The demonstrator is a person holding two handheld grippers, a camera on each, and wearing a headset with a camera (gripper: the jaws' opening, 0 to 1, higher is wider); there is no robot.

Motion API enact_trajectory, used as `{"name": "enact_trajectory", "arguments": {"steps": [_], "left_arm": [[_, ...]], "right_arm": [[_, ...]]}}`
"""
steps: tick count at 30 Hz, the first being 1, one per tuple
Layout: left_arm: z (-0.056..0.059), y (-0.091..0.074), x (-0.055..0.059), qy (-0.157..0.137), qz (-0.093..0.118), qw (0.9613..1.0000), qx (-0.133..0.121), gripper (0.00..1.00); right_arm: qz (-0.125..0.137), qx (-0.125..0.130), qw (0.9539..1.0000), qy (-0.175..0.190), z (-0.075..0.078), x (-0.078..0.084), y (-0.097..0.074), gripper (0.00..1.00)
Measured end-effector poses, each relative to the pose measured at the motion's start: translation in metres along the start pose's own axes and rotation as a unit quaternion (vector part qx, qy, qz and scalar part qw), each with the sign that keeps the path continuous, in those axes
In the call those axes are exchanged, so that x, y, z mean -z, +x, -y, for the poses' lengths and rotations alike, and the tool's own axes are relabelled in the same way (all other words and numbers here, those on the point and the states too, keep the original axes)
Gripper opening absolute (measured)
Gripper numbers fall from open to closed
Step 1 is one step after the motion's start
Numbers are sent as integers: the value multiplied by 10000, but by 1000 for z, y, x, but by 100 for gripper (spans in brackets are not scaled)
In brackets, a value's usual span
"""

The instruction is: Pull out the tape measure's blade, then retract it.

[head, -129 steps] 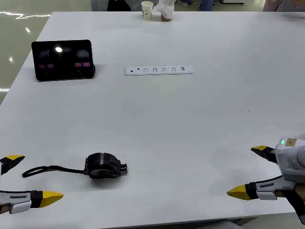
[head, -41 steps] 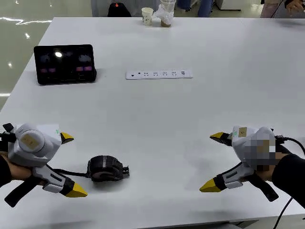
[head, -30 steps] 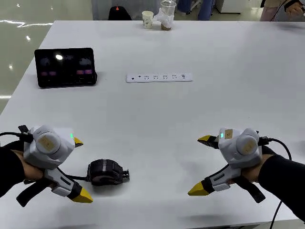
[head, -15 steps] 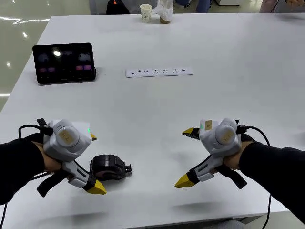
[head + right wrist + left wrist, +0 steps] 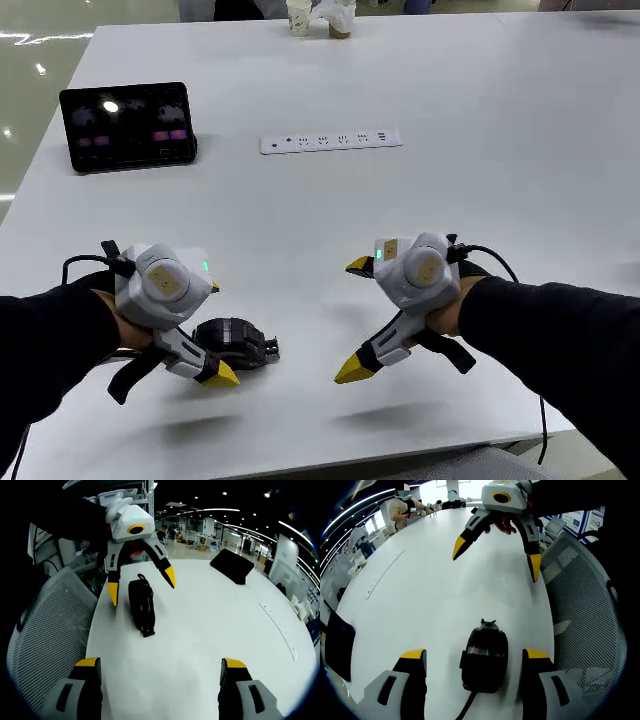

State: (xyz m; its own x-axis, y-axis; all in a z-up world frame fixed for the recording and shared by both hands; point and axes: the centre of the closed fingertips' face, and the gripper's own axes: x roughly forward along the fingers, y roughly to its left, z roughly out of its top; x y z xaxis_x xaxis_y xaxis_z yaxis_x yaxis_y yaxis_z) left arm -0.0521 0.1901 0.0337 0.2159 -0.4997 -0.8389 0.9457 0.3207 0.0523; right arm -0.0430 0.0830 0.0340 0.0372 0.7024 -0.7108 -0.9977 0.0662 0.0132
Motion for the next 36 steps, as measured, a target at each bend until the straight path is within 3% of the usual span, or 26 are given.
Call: {"name": "enact_trajectory", "arguments": {"steps": [9,13,17,18,23,27,36], "left_arm": [[5,8,-5,56,13,9999,107,60],[6,9,-9,213,53,9997,102,46],[11,11,-6,245,-62,9995,205,36],[12,12,-3,396,-132,9988,241,31],[12,12,-5,443,-95,9987,242,30],[13,12,-5,509,-67,9982,310,30],[12,14,-4,524,-144,9984,126,30]], "right_arm": [[-90,-301,9995,-77,-18,-10,29,99],[-117,-350,9993,-105,-18,-14,34,99],[-146,-313,9993,-125,-17,-15,38,99],[-153,-342,9992,-134,-19,-15,39,99],[-157,-417,9989,-162,-25,-17,43,99],[-184,-509,9983,-224,-28,-17,45,74],[-322,-383,9981,-359,-25,-18,65,56]]}}
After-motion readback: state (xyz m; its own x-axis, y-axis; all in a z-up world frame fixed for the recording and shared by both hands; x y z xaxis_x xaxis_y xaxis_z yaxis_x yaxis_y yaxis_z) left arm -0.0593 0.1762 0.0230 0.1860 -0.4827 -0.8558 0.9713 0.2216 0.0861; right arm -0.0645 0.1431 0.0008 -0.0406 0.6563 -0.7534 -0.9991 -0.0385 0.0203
